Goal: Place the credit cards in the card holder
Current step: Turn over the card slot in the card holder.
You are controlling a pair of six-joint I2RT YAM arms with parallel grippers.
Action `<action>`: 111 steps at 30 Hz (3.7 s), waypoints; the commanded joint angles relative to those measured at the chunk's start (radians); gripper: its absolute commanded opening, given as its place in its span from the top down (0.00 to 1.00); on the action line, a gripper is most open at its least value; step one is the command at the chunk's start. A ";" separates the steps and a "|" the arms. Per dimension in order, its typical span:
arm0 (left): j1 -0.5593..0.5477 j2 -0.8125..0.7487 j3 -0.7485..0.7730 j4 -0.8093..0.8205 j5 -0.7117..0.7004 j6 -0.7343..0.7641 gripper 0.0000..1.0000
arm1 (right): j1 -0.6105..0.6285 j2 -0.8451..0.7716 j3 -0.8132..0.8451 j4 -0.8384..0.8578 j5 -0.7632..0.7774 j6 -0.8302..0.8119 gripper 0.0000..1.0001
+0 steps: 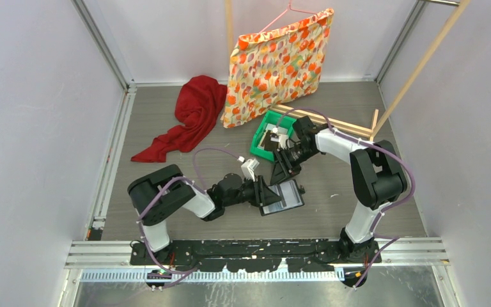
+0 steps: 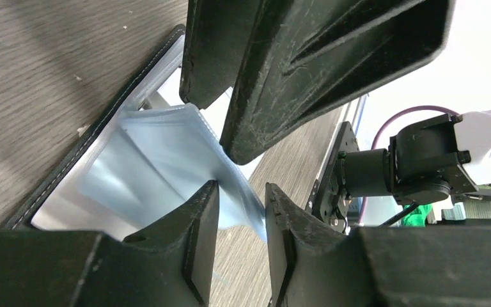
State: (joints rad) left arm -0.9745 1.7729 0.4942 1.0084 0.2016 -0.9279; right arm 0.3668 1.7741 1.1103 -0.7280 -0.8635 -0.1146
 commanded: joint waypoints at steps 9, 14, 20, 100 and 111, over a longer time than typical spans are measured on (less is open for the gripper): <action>0.040 0.078 -0.049 0.226 0.052 -0.003 0.69 | 0.017 0.012 0.003 -0.007 0.086 -0.023 0.61; 0.040 0.085 -0.044 0.233 0.061 -0.003 0.69 | 0.028 0.006 0.008 -0.014 0.072 -0.033 0.56; 0.055 0.066 -0.072 0.279 0.072 -0.030 0.64 | 0.029 -0.016 0.015 -0.028 0.059 -0.061 0.54; 0.096 0.230 -0.006 0.423 0.128 -0.178 0.82 | 0.000 -0.058 -0.058 0.216 0.261 0.248 0.49; 0.096 0.234 -0.006 0.423 0.124 -0.175 0.80 | 0.014 -0.042 -0.021 0.135 0.279 0.165 0.53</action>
State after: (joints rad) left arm -0.8814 1.9923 0.4747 1.4017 0.3344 -1.1198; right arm 0.3733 1.7267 1.0512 -0.5549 -0.5976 0.0982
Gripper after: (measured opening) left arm 0.193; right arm 0.476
